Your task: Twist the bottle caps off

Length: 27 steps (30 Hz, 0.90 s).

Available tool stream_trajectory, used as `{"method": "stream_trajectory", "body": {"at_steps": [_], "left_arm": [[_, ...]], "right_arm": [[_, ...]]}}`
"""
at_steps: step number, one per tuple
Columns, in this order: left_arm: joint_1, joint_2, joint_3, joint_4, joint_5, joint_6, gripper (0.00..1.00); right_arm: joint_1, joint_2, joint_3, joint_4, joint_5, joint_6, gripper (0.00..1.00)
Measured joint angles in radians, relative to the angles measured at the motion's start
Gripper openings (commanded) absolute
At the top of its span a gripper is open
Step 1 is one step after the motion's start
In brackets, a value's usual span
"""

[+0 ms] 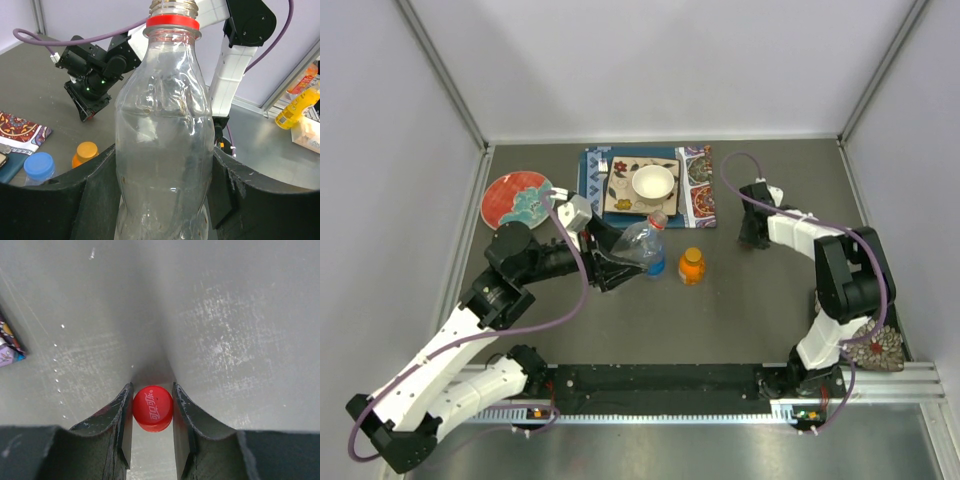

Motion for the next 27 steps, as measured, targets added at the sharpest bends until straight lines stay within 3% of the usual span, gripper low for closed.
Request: {"method": "stream_trajectory", "body": {"at_steps": [5,16,27], "left_arm": [[0.0,0.0,-0.01,0.0,-0.003,-0.004,0.29],[0.0,0.0,-0.025,0.0,-0.014,-0.012,0.3],[-0.002,0.0,-0.045,0.003,-0.015,-0.027,0.3]], "right_arm": [[-0.015,0.03,0.024,0.007,-0.028,-0.002,0.21],[-0.024,0.024,0.017,0.023,-0.07,-0.003,0.49],[-0.027,-0.044,-0.035,0.045,-0.107,0.009,0.56]]}}
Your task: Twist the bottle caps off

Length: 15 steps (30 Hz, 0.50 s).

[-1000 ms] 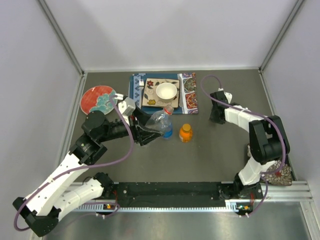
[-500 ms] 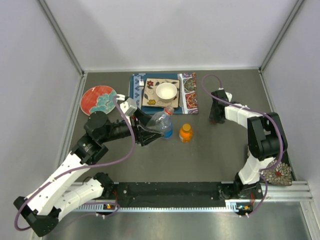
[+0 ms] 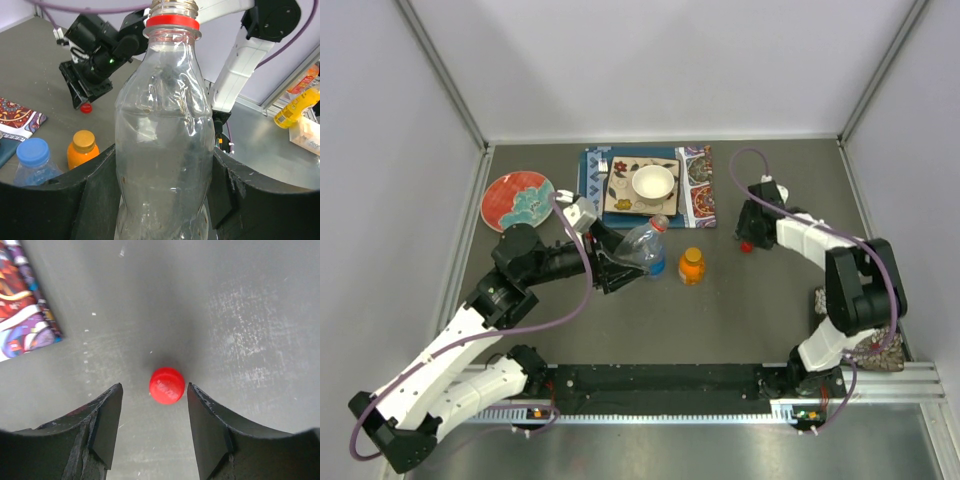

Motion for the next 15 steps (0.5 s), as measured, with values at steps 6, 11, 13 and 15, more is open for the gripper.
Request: {"method": "stream_trajectory", "body": {"at_steps": [6,11,13,15], "left_arm": [[-0.003,0.002,-0.003,0.0,-0.003,0.0,0.3],[-0.003,0.026,-0.003,0.004,-0.009,0.001,0.3],[-0.003,0.043,-0.003,0.003,-0.012,0.002,0.3],[-0.003,0.067,-0.002,0.003,-0.02,0.008,0.3]], "right_arm": [[0.0,-0.229,0.04,-0.076,-0.009,0.036,0.66],[0.021,-0.497,0.088,-0.002,-0.116,0.081,0.81],[0.061,-0.595,0.094,0.044,-0.19,0.077,0.82],[0.124,-0.661,0.108,0.081,-0.257,0.058,0.84]]}}
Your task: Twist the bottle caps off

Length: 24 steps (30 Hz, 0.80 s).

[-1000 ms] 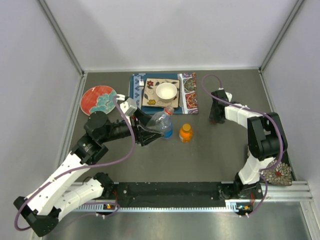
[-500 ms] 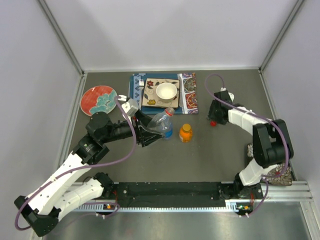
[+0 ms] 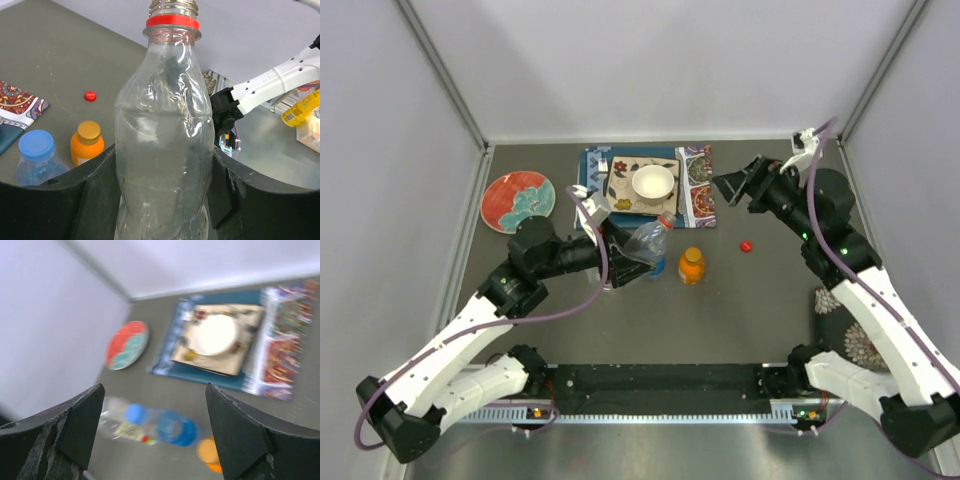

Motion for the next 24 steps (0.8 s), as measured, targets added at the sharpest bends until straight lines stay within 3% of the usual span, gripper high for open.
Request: {"method": "stream_trajectory", "body": {"at_steps": [3,11,18,24], "left_arm": [[0.0,0.033,0.015,-0.007,-0.005,0.009,0.3],[-0.003,0.094,0.086,-0.006,-0.005,0.013,0.3],[-0.02,0.132,0.104,-0.006,-0.005,0.013,0.3],[-0.034,0.152,0.117,-0.007,-0.005,0.016,0.3]], "right_arm": [[0.081,-0.071,0.008,0.061,-0.122,-0.009,0.87],[0.107,-0.1,0.013,0.164,-0.386,0.067,0.91],[0.172,-0.083,0.014,0.195,-0.449,0.089,0.91],[0.225,-0.028,0.034,0.2,-0.455,0.082,0.83]]}}
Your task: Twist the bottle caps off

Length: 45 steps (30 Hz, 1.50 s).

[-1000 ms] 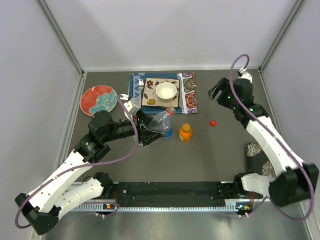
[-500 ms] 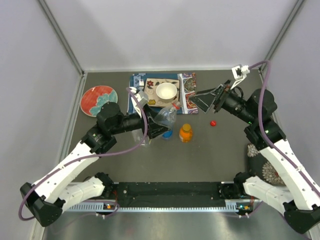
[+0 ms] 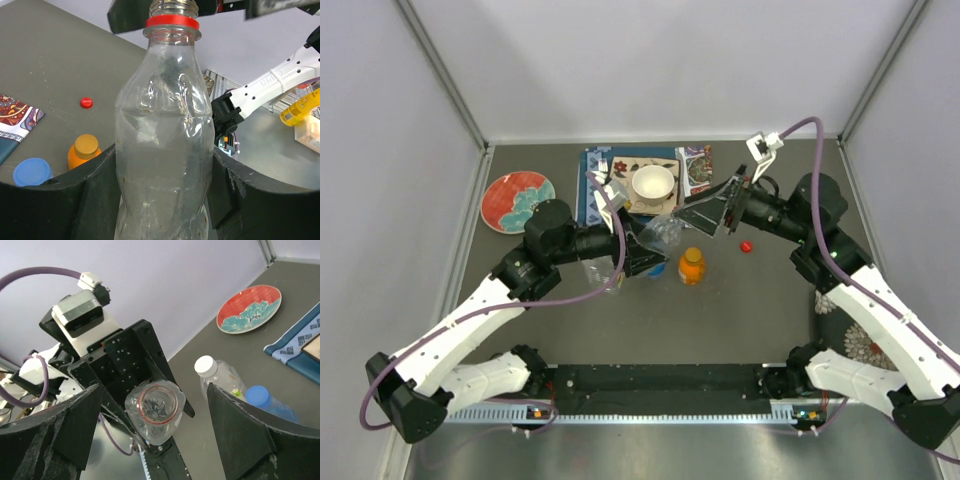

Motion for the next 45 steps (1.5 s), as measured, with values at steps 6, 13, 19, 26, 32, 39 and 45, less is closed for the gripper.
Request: {"method": "stream_trajectory", "body": {"at_steps": [6,13,19,26,32,39,45], "left_arm": [[-0.006,0.0,0.0,0.0,0.0,0.005,0.3],[-0.007,0.004,0.001,-0.002,-0.005,0.013,0.34],[-0.007,0.006,0.006,-0.008,-0.012,0.019,0.96],[-0.012,-0.002,0.067,-0.098,-0.116,0.072,0.99],[-0.012,-0.14,0.086,-0.206,-0.324,0.132,0.99],[-0.012,-0.406,0.008,-0.217,-0.592,0.146,0.99],[-0.012,-0.492,-0.063,-0.234,-0.747,0.127,0.98]], "right_arm": [[0.029,0.037,0.0,-0.016,0.006,-0.014,0.55],[0.037,0.041,0.002,-0.018,0.007,-0.024,0.26],[0.037,0.039,0.003,-0.022,0.015,-0.031,0.08],[0.039,0.048,0.119,-0.191,0.119,-0.112,0.0],[0.037,0.095,0.393,-0.364,0.455,-0.249,0.0],[-0.149,0.247,0.502,-0.428,0.867,-0.372,0.0],[-0.41,0.436,0.383,-0.401,0.947,-0.363,0.0]]}}
